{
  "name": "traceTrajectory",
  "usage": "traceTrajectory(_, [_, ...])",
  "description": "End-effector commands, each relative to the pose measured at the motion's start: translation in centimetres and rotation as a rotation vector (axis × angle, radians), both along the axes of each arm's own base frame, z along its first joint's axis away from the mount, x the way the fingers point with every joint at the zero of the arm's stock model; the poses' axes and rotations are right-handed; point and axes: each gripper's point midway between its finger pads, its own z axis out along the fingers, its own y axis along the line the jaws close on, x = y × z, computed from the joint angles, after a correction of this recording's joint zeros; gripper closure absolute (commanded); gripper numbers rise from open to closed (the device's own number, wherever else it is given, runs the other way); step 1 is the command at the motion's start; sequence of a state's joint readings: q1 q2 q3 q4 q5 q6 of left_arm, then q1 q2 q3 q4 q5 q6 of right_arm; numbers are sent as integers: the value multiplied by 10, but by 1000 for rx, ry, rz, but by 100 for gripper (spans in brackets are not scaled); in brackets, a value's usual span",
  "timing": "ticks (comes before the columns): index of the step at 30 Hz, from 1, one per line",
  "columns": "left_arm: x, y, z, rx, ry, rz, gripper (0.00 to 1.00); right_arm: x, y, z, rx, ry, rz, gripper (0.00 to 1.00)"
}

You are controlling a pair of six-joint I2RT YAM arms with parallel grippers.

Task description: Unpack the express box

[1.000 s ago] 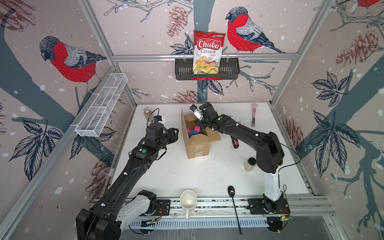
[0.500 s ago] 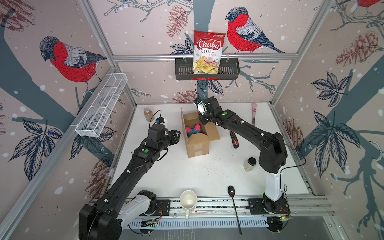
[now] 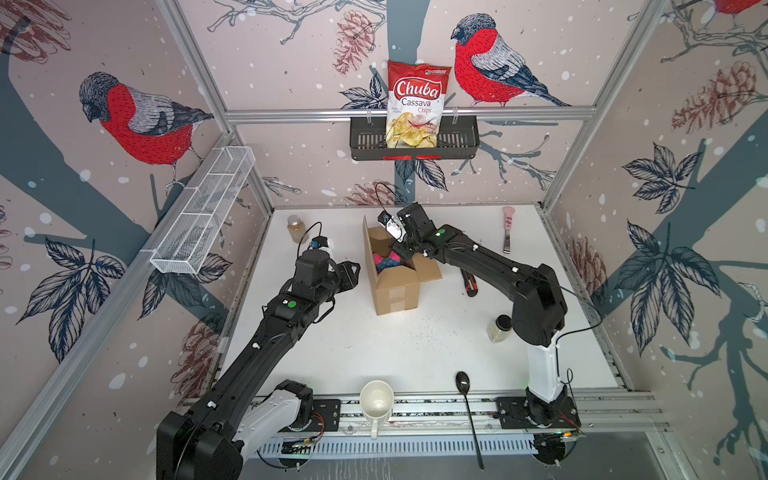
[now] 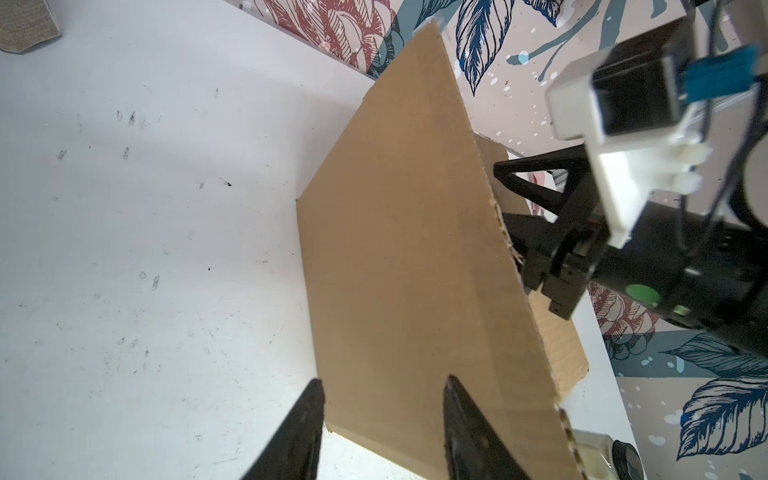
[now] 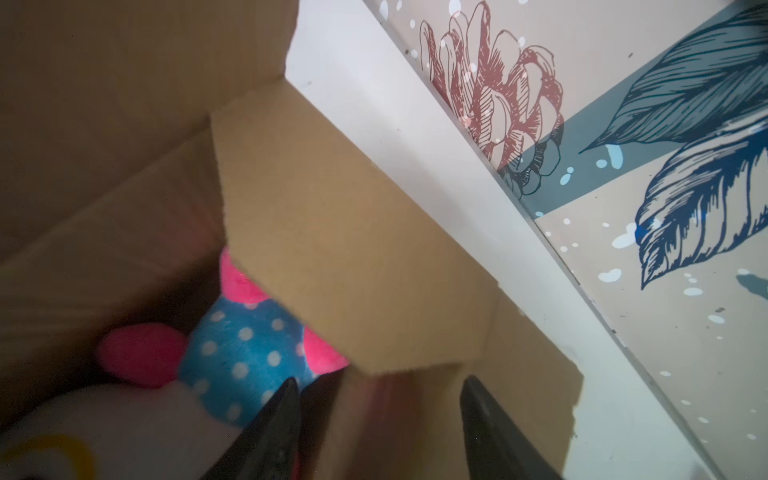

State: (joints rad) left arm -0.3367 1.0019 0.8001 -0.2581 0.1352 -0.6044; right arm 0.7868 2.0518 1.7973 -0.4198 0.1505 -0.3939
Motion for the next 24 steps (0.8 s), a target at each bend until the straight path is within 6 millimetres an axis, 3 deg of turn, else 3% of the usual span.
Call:
traceTrajectory(1, [2,0,4,-12,-19,3,53,11,9,2,-14,-44,15,41])
traceTrajectory(11, [1,1,-6,-18,-1,2,53,32,27,9,32,-96,8,48])
traceTrajectory(14, [2,0,-7,-18,-2,-3,53,38,27,14,61,-105,-10,60])
traceTrajectory(17, [3,1,-9,-21,0,-3,53,42,27,16,82,-88,-26,82])
traceTrajectory(19, [2,0,-11,-24,4,-8,54,44,24,16,89,-75,-43,90])
traceTrajectory(24, [2,-3,-12,-35,-1,-20,54,50,7,22,109,-34,-141,99])
